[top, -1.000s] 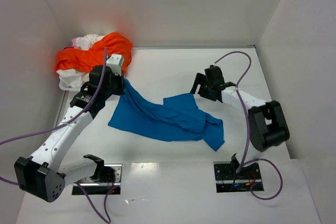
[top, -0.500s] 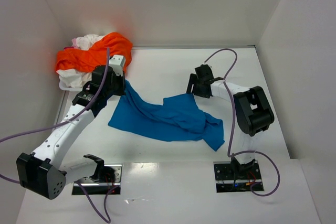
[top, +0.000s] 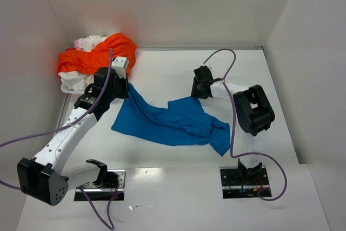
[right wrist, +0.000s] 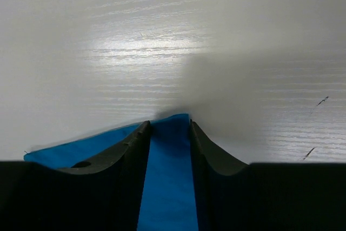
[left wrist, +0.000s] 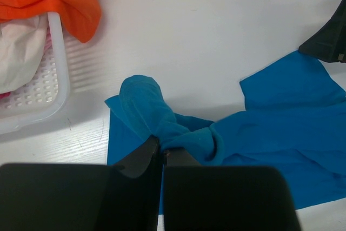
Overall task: Fold and stack the t-shirts
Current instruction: Flatten out the tshirt
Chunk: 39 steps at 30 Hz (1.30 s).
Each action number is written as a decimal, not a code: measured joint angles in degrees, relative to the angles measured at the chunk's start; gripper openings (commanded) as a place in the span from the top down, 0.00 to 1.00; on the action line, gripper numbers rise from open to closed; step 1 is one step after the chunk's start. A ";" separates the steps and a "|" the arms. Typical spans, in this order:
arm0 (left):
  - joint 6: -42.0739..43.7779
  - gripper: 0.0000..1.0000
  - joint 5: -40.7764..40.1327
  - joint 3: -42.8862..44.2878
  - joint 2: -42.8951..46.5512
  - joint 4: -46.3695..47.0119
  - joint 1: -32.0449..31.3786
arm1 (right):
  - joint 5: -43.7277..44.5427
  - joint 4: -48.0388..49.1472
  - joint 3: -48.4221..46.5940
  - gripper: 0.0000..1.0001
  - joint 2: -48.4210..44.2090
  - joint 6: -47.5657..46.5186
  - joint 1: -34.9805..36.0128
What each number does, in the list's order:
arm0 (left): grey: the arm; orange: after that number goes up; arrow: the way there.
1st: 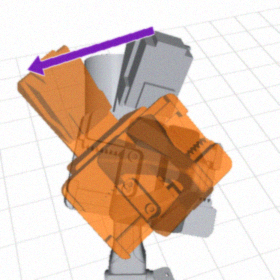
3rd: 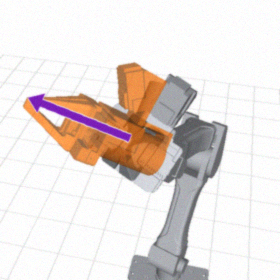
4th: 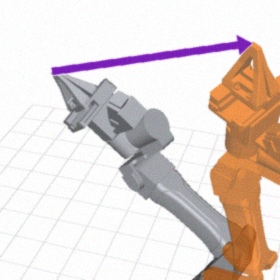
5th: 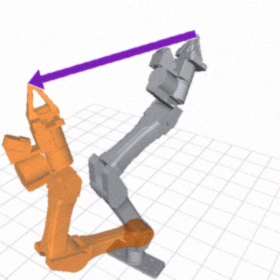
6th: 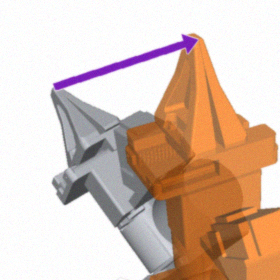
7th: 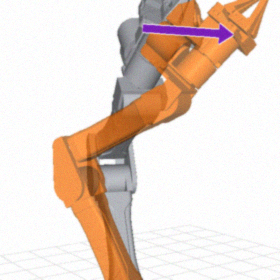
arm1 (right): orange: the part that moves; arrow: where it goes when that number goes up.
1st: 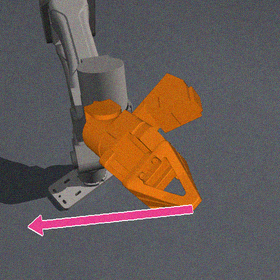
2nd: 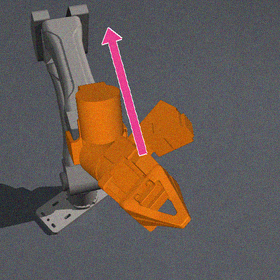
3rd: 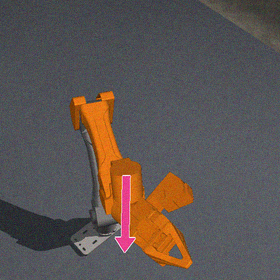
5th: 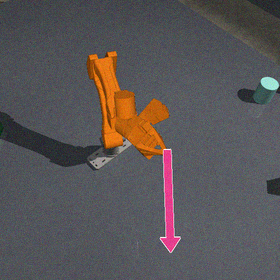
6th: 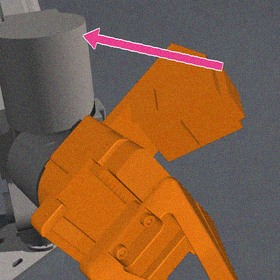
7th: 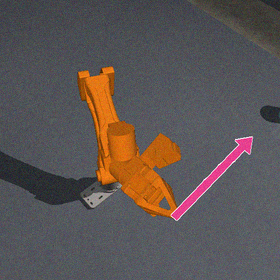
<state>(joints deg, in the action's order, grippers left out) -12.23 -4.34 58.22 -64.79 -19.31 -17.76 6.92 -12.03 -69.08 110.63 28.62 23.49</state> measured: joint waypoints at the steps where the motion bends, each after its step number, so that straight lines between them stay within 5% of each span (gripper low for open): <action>1: 0.00 1.00 0.00 0.00 0.00 0.00 0.00 | 0.00 -0.02 0.00 0.58 0.00 0.00 0.00; 7: 0.00 1.00 0.00 -0.02 0.00 0.00 0.00 | 0.02 0.02 -0.13 0.34 -0.13 0.24 0.17; 10: 0.00 1.00 0.07 -0.02 0.00 0.00 0.00 | 0.09 -0.20 0.11 0.34 -0.52 0.17 0.26; 17: 0.00 1.00 0.24 -0.02 0.00 0.00 0.00 | -0.17 -0.26 0.46 0.51 -0.55 0.00 0.28; 24: 0.02 1.00 0.24 -0.02 0.00 0.00 0.00 | -0.46 0.28 0.39 0.99 0.28 0.37 0.68; 34: 0.02 1.00 0.20 0.17 -0.55 -0.24 1.33 | 1.81 -5.05 -2.01 1.00 -0.92 1.53 0.98; 39: 0.15 1.00 0.31 7.78 -1.88 -3.91 4.07 | 2.43 -12.35 -12.87 1.00 -8.28 1.25 -0.50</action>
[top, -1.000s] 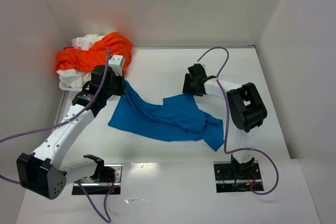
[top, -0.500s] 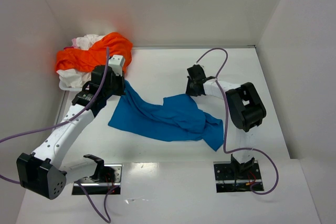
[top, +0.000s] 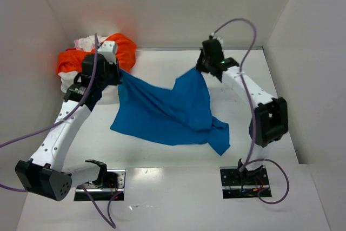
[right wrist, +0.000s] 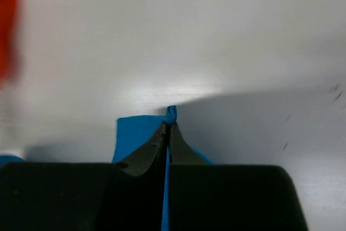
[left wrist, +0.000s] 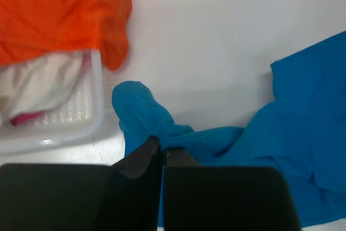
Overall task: Fold and stack the t-shirts
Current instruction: Flatten out the tshirt
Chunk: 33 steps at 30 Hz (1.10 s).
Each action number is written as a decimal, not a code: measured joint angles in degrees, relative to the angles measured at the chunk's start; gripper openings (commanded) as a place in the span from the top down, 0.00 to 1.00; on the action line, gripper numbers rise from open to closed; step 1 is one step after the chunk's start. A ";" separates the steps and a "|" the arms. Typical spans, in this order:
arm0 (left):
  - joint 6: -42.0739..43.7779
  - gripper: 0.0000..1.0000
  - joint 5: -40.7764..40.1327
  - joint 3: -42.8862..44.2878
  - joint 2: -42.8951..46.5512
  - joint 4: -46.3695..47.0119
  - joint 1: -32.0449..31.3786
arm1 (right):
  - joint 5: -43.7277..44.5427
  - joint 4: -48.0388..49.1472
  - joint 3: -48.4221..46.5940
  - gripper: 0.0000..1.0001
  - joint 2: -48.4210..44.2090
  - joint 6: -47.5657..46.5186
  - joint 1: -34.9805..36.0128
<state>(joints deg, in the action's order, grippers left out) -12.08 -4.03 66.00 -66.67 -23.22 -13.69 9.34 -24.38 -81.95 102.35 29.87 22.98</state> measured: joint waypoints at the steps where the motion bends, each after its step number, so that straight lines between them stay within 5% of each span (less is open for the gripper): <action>1: 0.07 1.00 0.02 2.84 -0.28 -0.44 0.26 | 0.28 -0.35 -3.45 1.00 -2.12 -0.35 -0.57; 6: 1.33 1.00 0.04 16.50 -0.09 -0.81 0.66 | 3.41 -1.81 -20.61 1.00 -12.72 -2.91 -2.43; 10: 3.17 1.00 -1.46 21.20 3.63 -0.85 0.87 | 4.74 -1.73 -25.77 1.00 -23.04 -4.70 -2.38; 22: 3.93 1.00 -1.42 21.49 25.03 -1.84 0.87 | 5.46 -4.39 -25.64 1.00 -44.70 -5.53 -2.36; 33: 1.36 0.97 7.17 10.69 25.20 -11.63 0.90 | 6.51 -7.10 -13.03 1.00 -48.09 -5.55 -2.36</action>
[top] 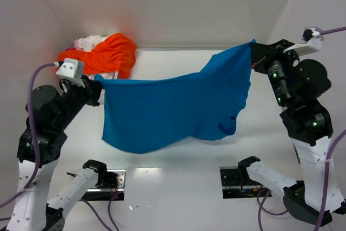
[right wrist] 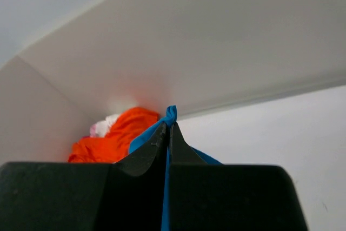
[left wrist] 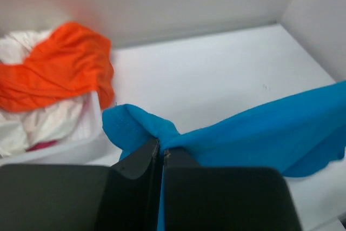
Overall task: Fold and stack the t-shirts
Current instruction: Flatten out the tshirt
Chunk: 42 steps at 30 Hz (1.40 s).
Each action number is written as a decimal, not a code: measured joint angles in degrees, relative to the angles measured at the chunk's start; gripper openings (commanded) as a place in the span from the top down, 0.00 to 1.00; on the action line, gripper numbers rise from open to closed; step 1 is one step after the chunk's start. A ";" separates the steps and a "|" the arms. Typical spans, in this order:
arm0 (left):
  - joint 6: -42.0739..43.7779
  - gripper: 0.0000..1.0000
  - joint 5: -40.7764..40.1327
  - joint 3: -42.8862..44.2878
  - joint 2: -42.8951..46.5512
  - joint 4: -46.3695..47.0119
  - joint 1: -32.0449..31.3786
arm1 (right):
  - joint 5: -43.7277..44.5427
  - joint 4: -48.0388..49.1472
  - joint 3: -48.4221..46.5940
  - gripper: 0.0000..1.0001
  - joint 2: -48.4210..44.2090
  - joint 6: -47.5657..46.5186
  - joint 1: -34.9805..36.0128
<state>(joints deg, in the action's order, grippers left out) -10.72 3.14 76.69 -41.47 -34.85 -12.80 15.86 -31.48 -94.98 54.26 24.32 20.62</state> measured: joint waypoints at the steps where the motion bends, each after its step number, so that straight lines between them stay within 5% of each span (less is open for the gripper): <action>1: 0.04 0.97 0.81 -0.50 -0.44 -0.74 -0.02 | 0.02 -0.11 1.31 1.00 -0.11 0.00 0.00; 20: -1.97 1.00 13.40 -11.56 -15.12 -3.78 -0.11 | 6.43 1.01 18.27 1.00 -0.68 0.09 -0.04; 28: -1.44 0.94 19.12 -14.67 -22.01 -3.93 -6.51 | 7.96 2.19 24.35 1.00 -0.20 0.50 -0.04; 32: -1.79 0.70 18.97 -15.08 -23.54 -4.07 -13.86 | 8.24 2.80 25.55 1.00 1.11 0.74 -0.04; 33: -2.19 0.50 18.21 -15.34 -23.71 -4.28 -15.32 | 8.39 2.97 25.77 1.00 1.29 0.74 -0.04; 35: -3.65 0.38 16.09 -15.74 -23.91 -4.83 -17.07 | 8.79 3.17 26.16 1.00 1.31 0.79 -0.13; 39: -7.52 0.23 12.52 -17.07 -22.88 -5.05 -18.03 | 9.14 3.58 26.18 1.00 1.38 0.92 -0.63; 42: -10.91 0.21 11.50 -18.86 -20.28 -3.63 -18.05 | 9.29 3.82 26.23 1.00 1.40 0.92 -0.63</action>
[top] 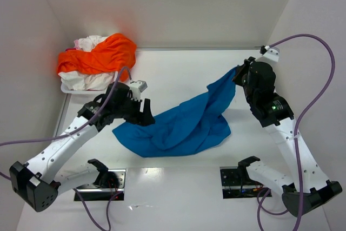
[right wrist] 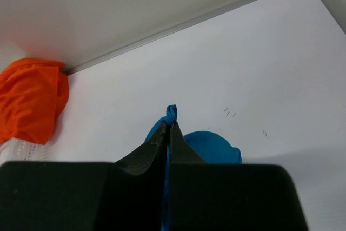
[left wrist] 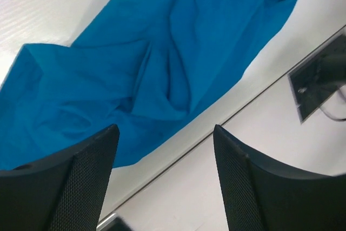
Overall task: Fold and stack the t-shirts
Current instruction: Flatten out the tshirt
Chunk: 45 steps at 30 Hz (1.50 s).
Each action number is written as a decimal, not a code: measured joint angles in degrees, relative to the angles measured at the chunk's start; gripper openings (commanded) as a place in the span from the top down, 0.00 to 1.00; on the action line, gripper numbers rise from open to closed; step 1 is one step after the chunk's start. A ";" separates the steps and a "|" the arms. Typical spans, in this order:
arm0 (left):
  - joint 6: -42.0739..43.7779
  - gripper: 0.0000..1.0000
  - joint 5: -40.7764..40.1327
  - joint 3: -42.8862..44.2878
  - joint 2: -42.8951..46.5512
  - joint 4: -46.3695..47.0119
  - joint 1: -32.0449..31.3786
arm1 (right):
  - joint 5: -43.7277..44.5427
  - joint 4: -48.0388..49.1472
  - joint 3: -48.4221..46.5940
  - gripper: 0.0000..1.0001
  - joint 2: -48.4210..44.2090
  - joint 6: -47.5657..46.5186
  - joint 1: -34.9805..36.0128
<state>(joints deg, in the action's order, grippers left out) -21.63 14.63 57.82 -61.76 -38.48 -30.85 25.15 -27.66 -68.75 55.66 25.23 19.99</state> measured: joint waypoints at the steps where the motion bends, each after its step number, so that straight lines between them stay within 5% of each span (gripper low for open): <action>1: -1.60 0.20 -0.04 -1.07 1.16 0.87 0.02 | 0.00 0.24 0.13 1.00 -0.02 0.02 0.00; 14: -13.03 0.20 2.71 -13.05 -1.88 11.21 -1.66 | -0.02 1.09 3.96 1.00 0.13 0.94 0.00; 38: -14.43 0.29 5.35 -18.84 -18.64 25.79 -2.69 | -0.33 1.44 7.43 1.00 -0.13 1.92 0.00; 45: -14.29 0.47 6.05 -18.91 -20.52 26.51 -3.61 | -0.35 1.49 7.45 1.00 -0.13 1.92 -0.55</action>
<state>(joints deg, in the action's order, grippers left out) -35.92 20.69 38.92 -82.28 -11.97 -34.46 24.80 -26.17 -61.30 55.53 27.16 19.44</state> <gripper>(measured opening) 0.574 0.009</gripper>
